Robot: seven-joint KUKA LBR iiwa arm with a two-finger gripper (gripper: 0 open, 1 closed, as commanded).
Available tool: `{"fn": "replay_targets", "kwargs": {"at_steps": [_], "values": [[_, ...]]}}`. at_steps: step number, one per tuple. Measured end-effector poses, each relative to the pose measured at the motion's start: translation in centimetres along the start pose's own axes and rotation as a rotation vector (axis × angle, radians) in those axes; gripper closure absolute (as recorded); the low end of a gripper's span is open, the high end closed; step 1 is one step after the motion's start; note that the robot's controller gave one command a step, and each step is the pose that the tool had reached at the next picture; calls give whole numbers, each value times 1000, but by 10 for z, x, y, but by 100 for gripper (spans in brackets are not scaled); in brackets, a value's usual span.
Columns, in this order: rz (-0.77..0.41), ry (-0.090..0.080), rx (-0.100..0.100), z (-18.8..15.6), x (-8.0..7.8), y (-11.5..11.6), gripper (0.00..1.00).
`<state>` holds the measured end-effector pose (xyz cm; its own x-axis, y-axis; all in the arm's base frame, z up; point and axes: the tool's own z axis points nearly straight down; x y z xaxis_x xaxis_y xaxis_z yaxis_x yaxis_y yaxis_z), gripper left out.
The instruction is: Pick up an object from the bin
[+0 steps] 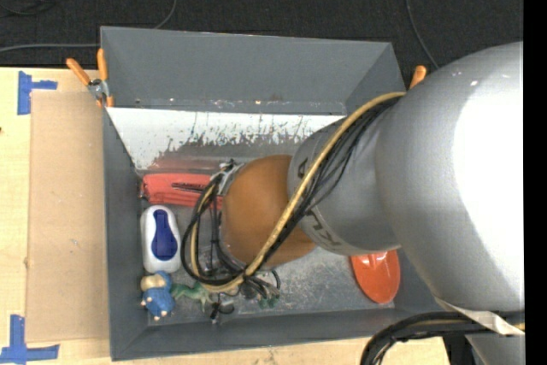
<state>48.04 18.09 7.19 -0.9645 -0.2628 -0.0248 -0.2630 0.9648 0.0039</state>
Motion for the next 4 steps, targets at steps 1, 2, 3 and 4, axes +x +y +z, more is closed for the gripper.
{"fn": "replay_targets", "kwargs": {"at_steps": [1, 2, 3, 4], "values": [[2, 0, 0, 0, 0, 0, 100], [3, 1, 0, 0, 0, 0, 100], [4, 5, 0, 1, 1, 0, 100], [6, 6, 0, 1, 2, 0, 100]]}}
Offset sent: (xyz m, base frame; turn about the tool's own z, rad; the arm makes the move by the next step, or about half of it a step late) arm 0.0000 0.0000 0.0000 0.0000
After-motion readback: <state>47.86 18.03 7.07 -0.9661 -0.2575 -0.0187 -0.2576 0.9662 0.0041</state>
